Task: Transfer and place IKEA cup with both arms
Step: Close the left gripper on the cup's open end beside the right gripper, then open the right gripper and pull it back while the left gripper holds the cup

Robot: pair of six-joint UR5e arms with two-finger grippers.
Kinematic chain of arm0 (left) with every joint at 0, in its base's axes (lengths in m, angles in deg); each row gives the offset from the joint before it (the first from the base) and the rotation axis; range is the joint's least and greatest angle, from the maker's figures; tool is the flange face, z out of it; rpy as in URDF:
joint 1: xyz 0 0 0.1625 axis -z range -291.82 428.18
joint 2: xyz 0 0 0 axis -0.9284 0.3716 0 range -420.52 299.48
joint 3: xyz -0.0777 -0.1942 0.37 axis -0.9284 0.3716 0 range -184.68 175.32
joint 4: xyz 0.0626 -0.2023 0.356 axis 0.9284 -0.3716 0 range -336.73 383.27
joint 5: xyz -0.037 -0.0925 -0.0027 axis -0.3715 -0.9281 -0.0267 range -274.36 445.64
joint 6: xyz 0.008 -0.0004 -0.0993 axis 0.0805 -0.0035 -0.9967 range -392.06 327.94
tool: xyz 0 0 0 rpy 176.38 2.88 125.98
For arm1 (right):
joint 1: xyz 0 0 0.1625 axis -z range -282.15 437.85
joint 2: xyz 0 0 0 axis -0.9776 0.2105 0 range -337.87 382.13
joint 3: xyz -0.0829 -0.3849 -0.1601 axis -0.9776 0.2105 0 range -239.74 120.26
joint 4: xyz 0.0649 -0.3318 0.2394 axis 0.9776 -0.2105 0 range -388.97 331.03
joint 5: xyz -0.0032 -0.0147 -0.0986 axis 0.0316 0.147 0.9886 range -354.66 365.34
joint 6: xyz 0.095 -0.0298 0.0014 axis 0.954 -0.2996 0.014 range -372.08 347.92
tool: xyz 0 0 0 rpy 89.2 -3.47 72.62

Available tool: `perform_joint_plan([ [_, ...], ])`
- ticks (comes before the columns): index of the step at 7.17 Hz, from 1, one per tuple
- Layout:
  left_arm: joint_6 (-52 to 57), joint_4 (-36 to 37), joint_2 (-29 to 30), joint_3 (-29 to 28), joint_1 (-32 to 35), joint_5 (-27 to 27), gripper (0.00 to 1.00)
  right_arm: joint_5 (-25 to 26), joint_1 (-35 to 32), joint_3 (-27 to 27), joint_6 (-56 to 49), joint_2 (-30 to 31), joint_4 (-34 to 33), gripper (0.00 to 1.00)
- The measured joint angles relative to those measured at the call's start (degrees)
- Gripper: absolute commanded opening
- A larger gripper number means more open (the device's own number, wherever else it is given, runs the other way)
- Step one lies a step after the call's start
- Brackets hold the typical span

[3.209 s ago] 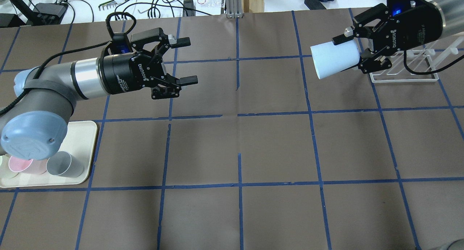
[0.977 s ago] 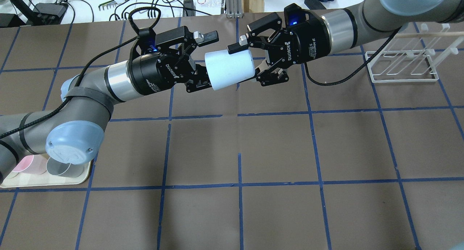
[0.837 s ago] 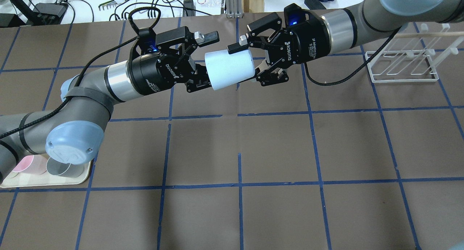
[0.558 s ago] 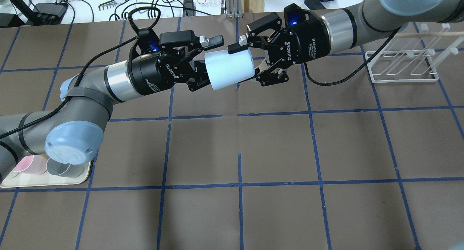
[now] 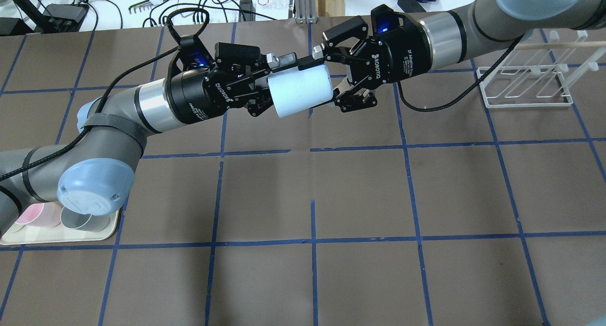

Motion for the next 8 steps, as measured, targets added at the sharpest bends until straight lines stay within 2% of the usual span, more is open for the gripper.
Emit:
perform_joint_plan([
  [2, -0.1, 0.0, -0.1, 0.0, 0.0, 0.0, 0.27, 0.0, 0.0, 0.1, 0.1, 0.0, 0.0, 1.00],
  [4, -0.1, 0.0, -0.2, 0.0, 0.0, 0.0, 0.26, 0.1, 0.0, 0.1, 0.2, 0.0, 0.1, 1.00],
  [6, -1.0, -0.1, -0.6, 0.0, -0.1, 0.0, 0.12, 0.0, 0.2, 0.5, 0.4, 0.0, 0.0, 1.00],
  [8, -2.1, -0.1, -0.7, 0.0, -0.4, 0.0, 0.05, -0.3, 1.4, 1.9, 1.6, -0.4, -0.3, 1.00],
])
